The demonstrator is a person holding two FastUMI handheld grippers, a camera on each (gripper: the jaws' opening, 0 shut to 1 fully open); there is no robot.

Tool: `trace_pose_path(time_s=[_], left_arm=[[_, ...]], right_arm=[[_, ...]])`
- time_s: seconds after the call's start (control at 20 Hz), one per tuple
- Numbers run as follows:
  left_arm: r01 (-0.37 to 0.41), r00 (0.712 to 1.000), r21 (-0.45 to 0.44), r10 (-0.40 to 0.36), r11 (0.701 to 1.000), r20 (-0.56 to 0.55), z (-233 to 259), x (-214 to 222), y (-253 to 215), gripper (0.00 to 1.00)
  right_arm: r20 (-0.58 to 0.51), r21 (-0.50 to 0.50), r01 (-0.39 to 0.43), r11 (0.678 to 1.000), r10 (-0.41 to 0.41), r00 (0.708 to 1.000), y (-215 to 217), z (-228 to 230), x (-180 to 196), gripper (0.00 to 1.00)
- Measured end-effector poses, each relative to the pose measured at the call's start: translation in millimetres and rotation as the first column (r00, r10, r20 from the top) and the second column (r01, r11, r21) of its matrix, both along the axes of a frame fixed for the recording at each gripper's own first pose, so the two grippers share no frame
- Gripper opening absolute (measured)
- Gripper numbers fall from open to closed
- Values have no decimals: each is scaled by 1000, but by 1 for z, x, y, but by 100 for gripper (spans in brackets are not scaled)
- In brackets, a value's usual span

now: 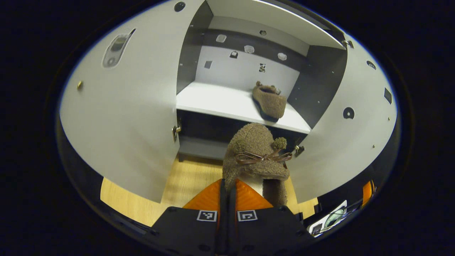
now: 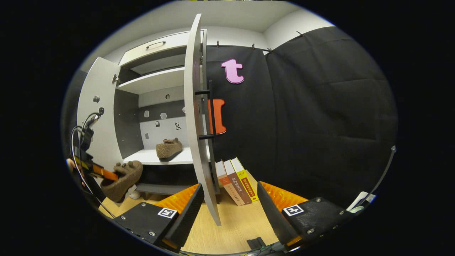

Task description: Grab one shoe with the right hand and put it into the shoe cabinet, grab the other shoe with the left hand and put it into the shoe cabinet; then close the right door with the right hand and the left door with the left hand.

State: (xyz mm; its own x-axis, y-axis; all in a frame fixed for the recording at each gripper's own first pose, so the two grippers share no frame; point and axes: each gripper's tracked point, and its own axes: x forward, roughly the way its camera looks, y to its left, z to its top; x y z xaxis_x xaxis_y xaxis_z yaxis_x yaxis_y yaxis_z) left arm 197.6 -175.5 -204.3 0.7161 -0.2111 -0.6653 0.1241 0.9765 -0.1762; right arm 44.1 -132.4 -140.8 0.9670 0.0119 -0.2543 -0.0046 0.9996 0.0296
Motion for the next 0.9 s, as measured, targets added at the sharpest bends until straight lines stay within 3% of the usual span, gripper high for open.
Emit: trace_pose_path(time_s=[0.45,0.8,0.9], left_arm=[[-25,989,-15,27,1000,149,97,168,-8,7],[-35,991,-54,42,998,125,85,276,1,7],[-32,993,-30,35,999,109,69,301,3,6]], right_arm=[[17,-23,71,997,-70,997,-9,4,14,93],[47,-50,188,981,-186,981,-12,9,25,93],[48,-57,213,975,-211,976,-10,7,31,92]])
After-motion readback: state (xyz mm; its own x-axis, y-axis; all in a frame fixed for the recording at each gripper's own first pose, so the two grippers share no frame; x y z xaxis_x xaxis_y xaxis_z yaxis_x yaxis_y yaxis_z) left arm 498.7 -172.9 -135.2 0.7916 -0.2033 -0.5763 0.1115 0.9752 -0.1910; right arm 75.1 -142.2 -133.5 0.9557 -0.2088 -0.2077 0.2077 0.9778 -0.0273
